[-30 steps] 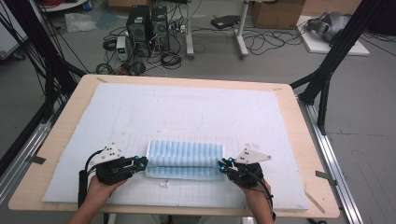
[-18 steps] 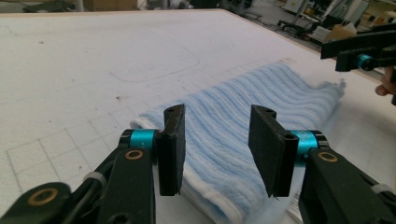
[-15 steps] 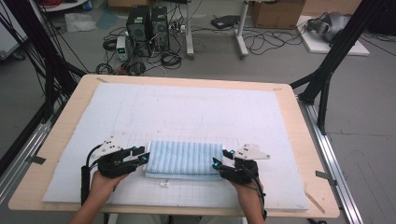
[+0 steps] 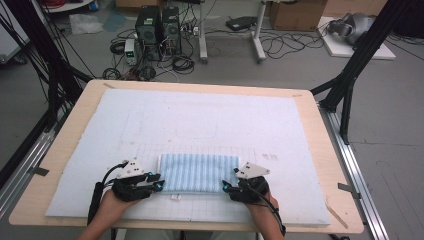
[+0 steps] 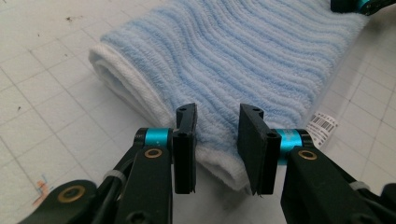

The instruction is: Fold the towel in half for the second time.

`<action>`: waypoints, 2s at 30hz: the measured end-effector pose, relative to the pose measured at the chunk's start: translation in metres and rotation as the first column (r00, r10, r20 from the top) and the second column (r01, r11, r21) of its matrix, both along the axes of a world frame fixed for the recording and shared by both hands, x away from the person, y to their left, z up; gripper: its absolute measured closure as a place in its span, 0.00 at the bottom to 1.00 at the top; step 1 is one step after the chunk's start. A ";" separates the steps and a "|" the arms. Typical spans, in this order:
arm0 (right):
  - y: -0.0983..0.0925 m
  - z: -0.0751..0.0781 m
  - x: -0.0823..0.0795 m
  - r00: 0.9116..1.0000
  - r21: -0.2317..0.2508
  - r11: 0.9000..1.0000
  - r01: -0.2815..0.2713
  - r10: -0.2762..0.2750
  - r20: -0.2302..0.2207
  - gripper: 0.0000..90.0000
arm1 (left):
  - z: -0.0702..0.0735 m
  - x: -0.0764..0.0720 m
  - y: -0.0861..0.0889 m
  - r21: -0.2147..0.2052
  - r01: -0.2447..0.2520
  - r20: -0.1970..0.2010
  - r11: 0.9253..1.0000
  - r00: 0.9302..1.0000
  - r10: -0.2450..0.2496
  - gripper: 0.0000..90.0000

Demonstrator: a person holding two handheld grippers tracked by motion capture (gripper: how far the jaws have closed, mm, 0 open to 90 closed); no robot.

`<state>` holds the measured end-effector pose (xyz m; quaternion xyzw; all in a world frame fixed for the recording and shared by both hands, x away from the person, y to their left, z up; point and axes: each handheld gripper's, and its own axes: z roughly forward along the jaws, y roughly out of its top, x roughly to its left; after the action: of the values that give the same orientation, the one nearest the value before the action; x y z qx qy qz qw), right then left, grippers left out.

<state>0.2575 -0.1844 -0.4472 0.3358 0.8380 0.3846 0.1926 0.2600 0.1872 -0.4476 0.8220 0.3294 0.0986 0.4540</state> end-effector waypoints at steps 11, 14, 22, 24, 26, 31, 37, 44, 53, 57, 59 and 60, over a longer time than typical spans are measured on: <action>-0.020 0.014 0.016 0.999 0.133 0.991 0.033 -0.033 -0.003 0.26 | 0.013 0.029 0.033 -0.172 -0.071 0.254 0.983 0.961 0.114 0.51; -0.029 0.017 0.020 0.998 0.138 0.988 0.063 -0.065 0.010 0.21 | 0.015 0.038 0.039 -0.206 -0.110 0.214 0.972 0.965 0.154 0.45; -0.064 0.026 0.030 0.987 0.153 0.978 0.142 -0.151 0.051 0.12 | 0.019 0.046 0.053 -0.228 -0.183 0.178 0.956 0.958 0.226 0.20; -0.071 0.024 0.033 0.985 0.149 0.976 0.161 -0.169 0.040 0.12 | 0.019 0.047 0.055 -0.245 -0.183 0.176 0.952 0.957 0.229 0.20; -0.077 0.023 0.034 0.985 0.138 0.978 0.159 -0.167 0.053 0.12 | 0.019 0.048 0.058 -0.251 -0.191 0.177 0.949 0.955 0.239 0.20; -0.087 0.025 0.030 0.978 0.173 0.968 0.183 -0.197 0.073 0.12 | 0.024 0.047 0.063 -0.273 -0.201 0.202 0.941 0.944 0.260 0.20; -0.091 0.028 0.024 0.973 0.184 0.965 0.186 -0.206 0.100 0.12 | 0.025 0.044 0.071 -0.273 -0.222 0.212 0.936 0.935 0.283 0.22; -0.088 0.029 0.025 0.973 0.185 0.964 0.189 -0.209 0.096 0.12 | 0.024 0.043 0.075 -0.270 -0.226 0.209 0.936 0.935 0.286 0.22; -0.086 0.027 0.026 0.975 0.174 0.967 0.186 -0.204 0.090 0.12 | 0.022 0.043 0.074 -0.264 -0.224 0.204 0.938 0.938 0.281 0.23; -0.085 0.025 0.026 0.975 0.173 0.967 0.189 -0.205 0.084 0.12 | 0.021 0.044 0.075 -0.262 -0.224 0.200 0.939 0.939 0.280 0.23; -0.085 0.025 0.026 0.975 0.171 0.967 0.190 -0.206 0.081 0.12 | 0.021 0.044 0.075 -0.266 -0.226 0.197 0.937 0.939 0.282 0.23; -0.085 0.025 0.026 0.975 0.173 0.966 0.191 -0.207 0.080 0.12 | 0.021 0.044 0.075 -0.266 -0.225 0.197 0.937 0.939 0.281 0.23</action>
<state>0.2834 -0.2692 -0.4224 0.4139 0.7551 0.4469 0.2427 0.3038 0.2623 -0.4268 0.6945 0.3874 0.2113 0.5683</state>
